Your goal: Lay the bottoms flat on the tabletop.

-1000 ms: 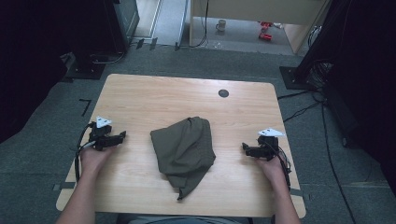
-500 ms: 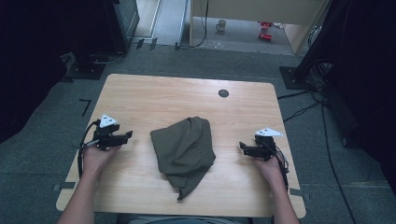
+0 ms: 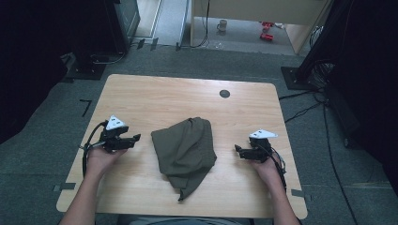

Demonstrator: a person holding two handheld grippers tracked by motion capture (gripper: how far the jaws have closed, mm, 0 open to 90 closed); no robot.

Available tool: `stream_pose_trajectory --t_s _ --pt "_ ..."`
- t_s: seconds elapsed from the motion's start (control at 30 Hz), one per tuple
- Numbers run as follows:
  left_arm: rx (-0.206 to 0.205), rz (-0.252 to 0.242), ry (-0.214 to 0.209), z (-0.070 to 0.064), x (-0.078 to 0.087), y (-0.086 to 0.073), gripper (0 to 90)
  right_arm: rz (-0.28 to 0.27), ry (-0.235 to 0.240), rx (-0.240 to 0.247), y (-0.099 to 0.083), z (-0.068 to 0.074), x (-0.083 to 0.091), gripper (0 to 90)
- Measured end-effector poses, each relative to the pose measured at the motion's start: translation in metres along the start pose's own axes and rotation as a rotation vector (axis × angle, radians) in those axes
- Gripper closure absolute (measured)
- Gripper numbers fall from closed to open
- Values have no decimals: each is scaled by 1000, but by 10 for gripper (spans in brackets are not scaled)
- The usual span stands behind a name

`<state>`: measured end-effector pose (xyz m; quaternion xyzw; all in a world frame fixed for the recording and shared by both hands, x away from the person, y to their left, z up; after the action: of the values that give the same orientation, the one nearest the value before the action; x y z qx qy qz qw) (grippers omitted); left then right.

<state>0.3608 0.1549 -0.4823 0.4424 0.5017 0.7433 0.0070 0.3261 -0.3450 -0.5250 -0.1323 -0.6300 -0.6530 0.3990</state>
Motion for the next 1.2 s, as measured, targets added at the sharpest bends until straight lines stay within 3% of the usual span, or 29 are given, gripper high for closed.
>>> stream_pose_trajectory --t_s 0.23,0.7,1.03,1.2 --pt "-56 -26 -52 -19 3 12 361 13 11 29 -1 7 -5 236" --pt "-143 -62 -145 -58 8 37 356 -6 21 41 -2 8 -7 209" --pt "-190 -69 -217 -85 5 48 355 -6 21 41 -2 8 -7 209" --pt "-193 -78 -257 -95 2 51 356 -6 20 41 -2 8 -7 209"
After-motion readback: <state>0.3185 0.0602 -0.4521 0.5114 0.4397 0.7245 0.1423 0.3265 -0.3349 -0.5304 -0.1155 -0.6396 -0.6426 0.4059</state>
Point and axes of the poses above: each handheld gripper's, and its own axes: x roughly backward along the jaws, y roughly out of its top, z roughly to its left, the point moved 1 cm from there along -x, roughly forward along the jaws, and after that the axes turned 10 degrees about -x, right-handed, at the moved point
